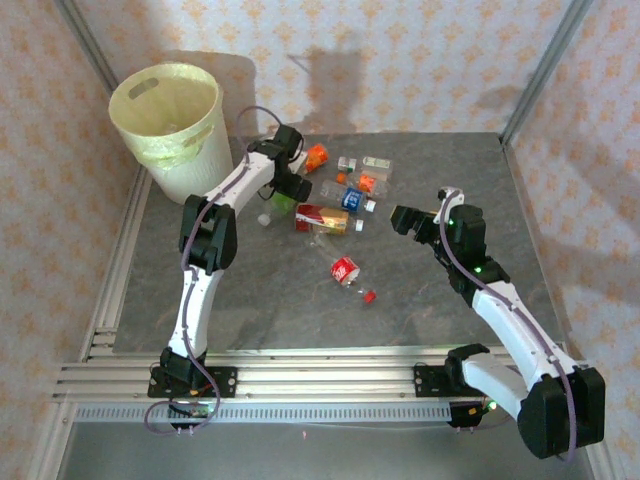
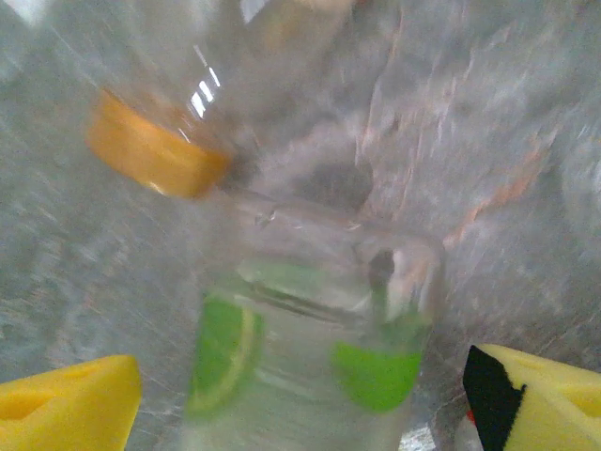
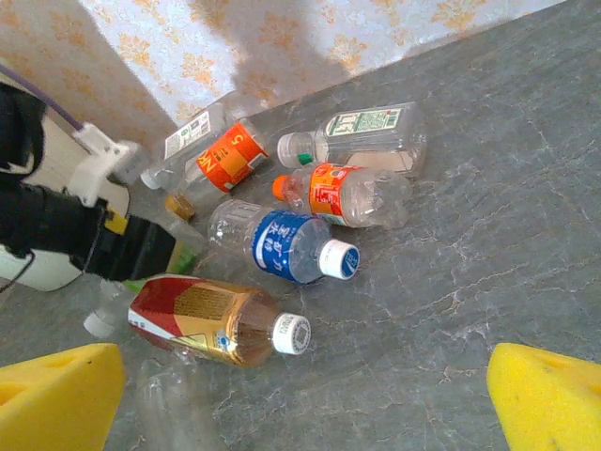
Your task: Put the plastic bottles in the bin
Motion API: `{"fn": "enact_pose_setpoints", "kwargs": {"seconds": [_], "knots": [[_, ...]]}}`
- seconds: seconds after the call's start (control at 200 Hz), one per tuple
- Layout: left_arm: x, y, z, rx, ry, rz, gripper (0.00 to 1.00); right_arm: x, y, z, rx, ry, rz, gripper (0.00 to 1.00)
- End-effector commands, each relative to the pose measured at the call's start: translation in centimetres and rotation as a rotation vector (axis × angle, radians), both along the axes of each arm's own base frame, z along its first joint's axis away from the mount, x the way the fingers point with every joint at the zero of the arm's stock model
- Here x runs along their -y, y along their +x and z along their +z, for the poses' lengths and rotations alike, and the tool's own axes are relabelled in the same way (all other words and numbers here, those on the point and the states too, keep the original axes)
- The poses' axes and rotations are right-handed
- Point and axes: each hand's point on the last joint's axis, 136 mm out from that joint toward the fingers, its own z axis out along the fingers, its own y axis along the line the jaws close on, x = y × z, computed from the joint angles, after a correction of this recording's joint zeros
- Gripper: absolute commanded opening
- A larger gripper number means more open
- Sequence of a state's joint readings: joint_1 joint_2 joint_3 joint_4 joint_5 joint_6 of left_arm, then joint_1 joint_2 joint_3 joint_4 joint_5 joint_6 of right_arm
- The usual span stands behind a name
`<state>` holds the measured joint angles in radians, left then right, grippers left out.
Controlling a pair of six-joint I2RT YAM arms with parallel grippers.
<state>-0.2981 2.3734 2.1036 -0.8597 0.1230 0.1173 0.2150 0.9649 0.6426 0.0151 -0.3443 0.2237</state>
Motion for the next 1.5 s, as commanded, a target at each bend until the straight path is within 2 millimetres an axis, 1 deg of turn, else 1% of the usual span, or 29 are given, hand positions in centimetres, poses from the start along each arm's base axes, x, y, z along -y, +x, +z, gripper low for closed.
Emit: {"fn": "enact_pose_setpoints", "kwargs": {"seconds": [0.0,0.095,0.25,0.41,0.5,0.53,0.56,0.585,0.59,0.6,0.64,0.646,0.651,0.671,0.706,0.716,0.731,0.786,0.796,0.851,0.866,0.926,0.966,0.976,1.081,1.261,1.316,1.416,1.496], "knots": [[-1.0,-1.3,-0.1,-0.035,-0.047,0.025,0.92,-0.4,0.4,1.3,0.019,0.008,0.018,0.99],[-1.2,-1.8,0.1,-0.041,-0.054,0.021,0.92,-0.5,0.5,1.2,0.013,0.013,0.02,0.99],[-2.0,-2.3,-0.7,-0.062,-0.035,0.04,0.89,-0.6,0.7,1.0,0.008,0.018,0.023,0.99],[-2.0,-1.7,-0.8,-0.045,-0.06,0.085,0.86,-0.7,0.8,1.0,0.004,0.02,0.026,0.99],[-1.7,-1.3,-0.6,-0.04,-0.08,0.092,0.8,-0.9,0.9,0.8,0.004,0.019,0.035,0.99],[-1.7,-1.3,-0.5,-0.039,-0.082,0.093,0.79,-1.2,0.8,0.8,0.014,0.023,0.054,0.99],[-1.7,-1.3,-0.4,-0.039,-0.083,0.095,0.76,-2.1,0.6,0.8,0.033,0.029,0.105,0.99],[-1.7,-1.3,-0.3,-0.038,-0.082,0.097,0.74,-3.2,0.1,0.7,0.049,0.03,0.173,0.99],[-1.7,-1.3,-0.3,-0.037,-0.082,0.098,0.73,-3.7,-0.2,0.7,0.057,0.025,0.207,0.99],[-1.7,-1.3,-0.2,-0.036,-0.081,0.098,0.72,-3.9,-0.3,0.7,0.061,0.021,0.219,0.99],[-1.9,-1.4,0.0,-0.033,-0.079,0.105,0.7,-6.6,-1.9,0.2,0.082,-0.015,0.375,0.99],[-1.9,-1.4,0.0,-0.032,-0.079,0.105,0.69,-7.2,-2.3,-0.1,0.087,-0.033,0.412,0.99],[-1.9,-1.4,0.1,-0.03,-0.079,0.107,0.69,-7.2,-2.3,-0.1,0.087,-0.033,0.412,0.99],[-2.0,-1.4,0.3,-0.023,-0.077,0.115,0.68,-8.3,-3.0,-0.5,0.091,-0.057,0.47,0.99],[-2.3,-1.4,0.7,-0.01,-0.068,0.132,0.66,-10.3,-4.3,-1.1,0.101,-0.09,0.567,0.99],[-2.4,-1.4,0.9,-0.006,-0.067,0.137,0.66,-11.4,-5.0,-1.4,0.102,-0.102,0.617,0.99],[-2.5,-1.4,1.1,0.001,-0.064,0.145,0.64,-12.0,-5.4,-1.6,0.107,-0.113,0.645,0.99],[-3.0,-1.3,2.1,0.034,-0.058,0.177,0.6,-15.0,-8.0,-3.6,0.126,-0.23,0.807,0.99],[-3.1,-1.3,2.4,0.041,-0.057,0.184,0.59,-15.7,-8.8,-4.4,0.122,-0.27,0.852,0.99],[-3.3,-1.4,3.5,0.066,-0.068,0.217,0.58,-17.5,-10.7,-6.3,0.12,-0.398,0.971,0.99],[-3.3,-1.4,3.9,0.073,-0.072,0.224,0.57,-18.0,-11.3,-7.4,0.095,-0.432,1.01,0.99],[-3.3,-1.5,5.1,0.098,-0.095,0.251,0.57,-19.3,-12.3,-9.2,0.037,-0.463,1.071,0.99],[-3.3,-1.5,5.7,0.109,-0.107,0.265,0.56,-19.7,-12.6,-10.2,0.012,-0.477,1.083,0.99],[-3.3,-1.5,5.8,0.111,-0.111,0.269,0.56,-19.8,-12.7,-10.7,0.001,-0.488,1.086,0.99],[-3.0,-2.0,6.9,0.127,-0.142,0.285,0.55,-20.5,-13.5,-12.9,-0.013,-0.579,1.122,0.99],[-3.1,-3.0,8.3,0.172,-0.168,0.315,0.54,-21.3,-15.5,-16.6,-0.071,-0.733,1.229,0.99],[-3.2,-3.2,8.6,0.184,-0.178,0.325,0.54,-21.5,-15.5,-17.2,-0.078,-0.747,1.234,1.0],[-3.2,-3.7,9.1,0.197,-0.193,0.335,0.54,-22.2,-14.3,-17.4,-0.064,-0.74,1.18,0.98],[-2.9,-3.8,10.4,0.207,-0.218,0.323,0.55,-22.8,-13.6,-17.3,-0.047,-0.738,1.161,0.96]]}}
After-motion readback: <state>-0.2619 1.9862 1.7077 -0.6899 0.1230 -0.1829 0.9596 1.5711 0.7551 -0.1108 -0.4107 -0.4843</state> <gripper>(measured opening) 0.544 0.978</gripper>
